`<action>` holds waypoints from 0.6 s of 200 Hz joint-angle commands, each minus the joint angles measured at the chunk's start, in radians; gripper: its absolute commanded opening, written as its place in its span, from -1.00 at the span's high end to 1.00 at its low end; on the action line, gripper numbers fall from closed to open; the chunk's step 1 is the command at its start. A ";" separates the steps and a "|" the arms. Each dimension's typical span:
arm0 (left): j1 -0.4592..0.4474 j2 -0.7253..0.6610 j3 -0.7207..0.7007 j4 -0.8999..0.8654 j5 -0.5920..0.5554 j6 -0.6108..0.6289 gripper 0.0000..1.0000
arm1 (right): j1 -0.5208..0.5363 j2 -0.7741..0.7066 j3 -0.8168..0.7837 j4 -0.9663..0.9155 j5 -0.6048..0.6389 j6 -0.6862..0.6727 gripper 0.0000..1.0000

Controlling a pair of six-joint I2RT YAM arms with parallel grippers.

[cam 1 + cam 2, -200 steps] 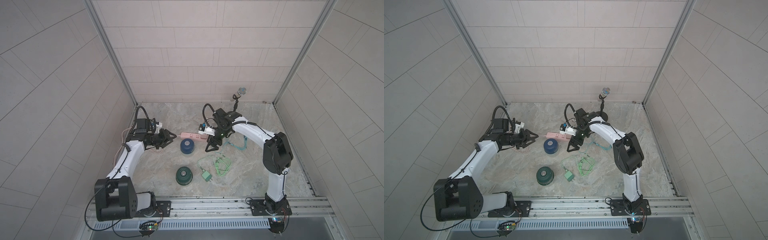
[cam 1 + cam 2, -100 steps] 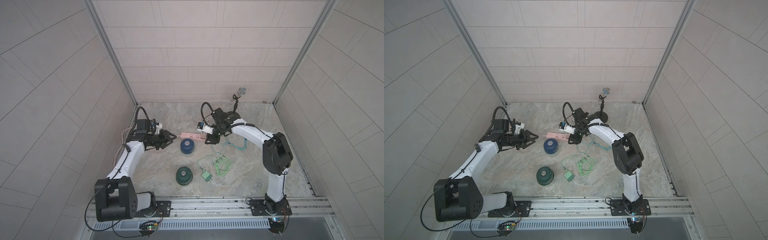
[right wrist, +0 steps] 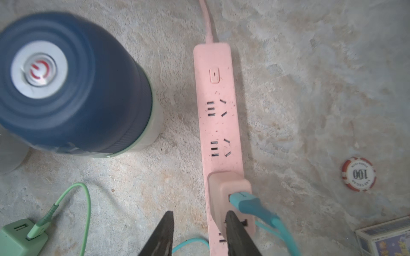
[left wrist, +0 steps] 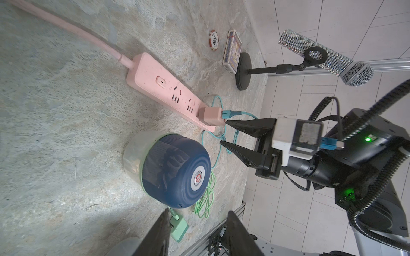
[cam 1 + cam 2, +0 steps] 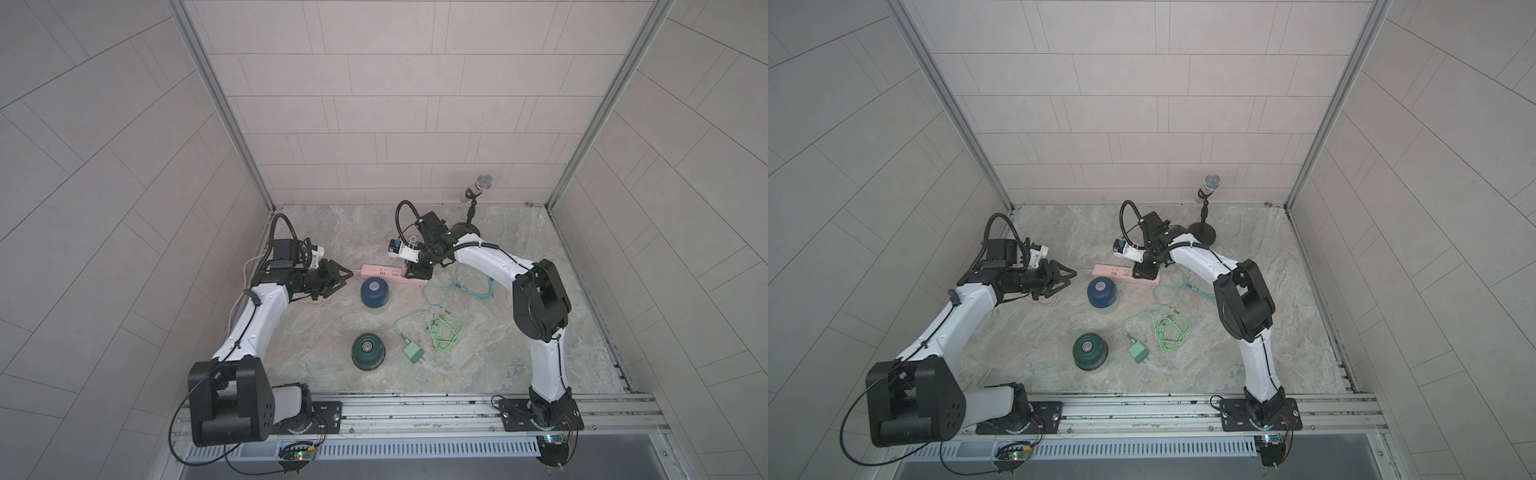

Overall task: Charge the cordless meat grinders
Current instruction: Insert the plug into the socket.

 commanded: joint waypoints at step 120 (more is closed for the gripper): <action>0.018 0.015 0.007 0.013 0.013 0.014 0.11 | 0.035 -0.055 -0.051 0.002 0.076 -0.004 0.19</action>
